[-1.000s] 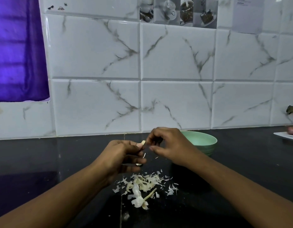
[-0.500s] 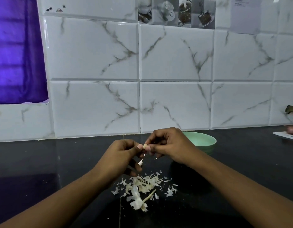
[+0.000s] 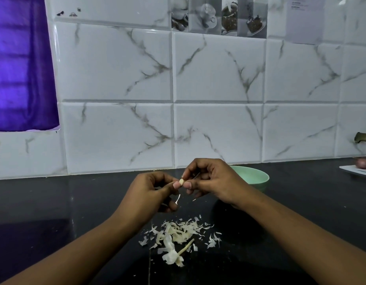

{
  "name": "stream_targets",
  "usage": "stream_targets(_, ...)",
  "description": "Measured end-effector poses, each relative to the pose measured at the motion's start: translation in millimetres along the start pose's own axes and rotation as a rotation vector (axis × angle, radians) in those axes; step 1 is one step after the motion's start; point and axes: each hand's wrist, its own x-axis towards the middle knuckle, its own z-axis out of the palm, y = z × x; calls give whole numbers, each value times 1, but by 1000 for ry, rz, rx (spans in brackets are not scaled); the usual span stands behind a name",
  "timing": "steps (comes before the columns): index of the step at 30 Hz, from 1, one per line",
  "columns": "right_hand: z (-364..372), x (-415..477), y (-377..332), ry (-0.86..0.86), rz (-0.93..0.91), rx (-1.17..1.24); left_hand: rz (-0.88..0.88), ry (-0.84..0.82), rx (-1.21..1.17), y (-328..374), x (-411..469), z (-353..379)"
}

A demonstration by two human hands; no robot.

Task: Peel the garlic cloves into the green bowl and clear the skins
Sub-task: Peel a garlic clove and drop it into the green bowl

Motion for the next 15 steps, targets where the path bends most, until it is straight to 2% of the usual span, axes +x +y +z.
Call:
stream_targets(9, 1, -1, 1, -46, 57, 26, 29, 5, 170, 2, -1, -1)
stream_targets(15, -1, -1, 0, -121, 119, -69, 164, 39, 522, -1, 0, -1)
